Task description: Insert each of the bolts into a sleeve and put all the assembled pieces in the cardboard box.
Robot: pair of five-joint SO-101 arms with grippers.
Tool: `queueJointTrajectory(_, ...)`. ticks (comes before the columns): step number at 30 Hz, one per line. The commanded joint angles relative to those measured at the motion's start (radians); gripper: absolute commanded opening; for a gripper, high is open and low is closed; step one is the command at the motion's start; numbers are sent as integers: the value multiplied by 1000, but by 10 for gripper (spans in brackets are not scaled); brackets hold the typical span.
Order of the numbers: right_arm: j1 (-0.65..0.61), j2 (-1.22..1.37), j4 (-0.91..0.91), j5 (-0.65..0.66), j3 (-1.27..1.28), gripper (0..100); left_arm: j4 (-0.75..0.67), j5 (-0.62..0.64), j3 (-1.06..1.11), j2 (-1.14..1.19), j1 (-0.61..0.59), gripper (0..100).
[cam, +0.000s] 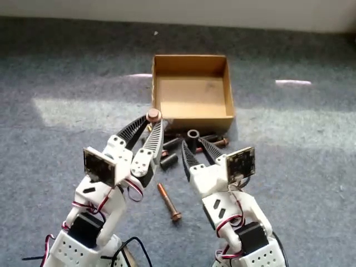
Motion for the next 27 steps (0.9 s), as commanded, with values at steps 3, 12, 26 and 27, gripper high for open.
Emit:
queueJointTrajectory(3, -35, -10, -185, 34, 136, 5, -57, 6, 47, -180, -12, 6)
queueJointTrajectory(12, -35, -1, -125, 34, 202, 5, -123, 8, 53, -173, -42, 6)
queueJointTrajectory(26, -53, -1, -93, 109, 200, 5, -123, 476, -10, -171, -171, 6)
queueJointTrajectory(27, -64, -1, -74, 135, 200, 5, -123, 493, -16, -171, -177, 6)
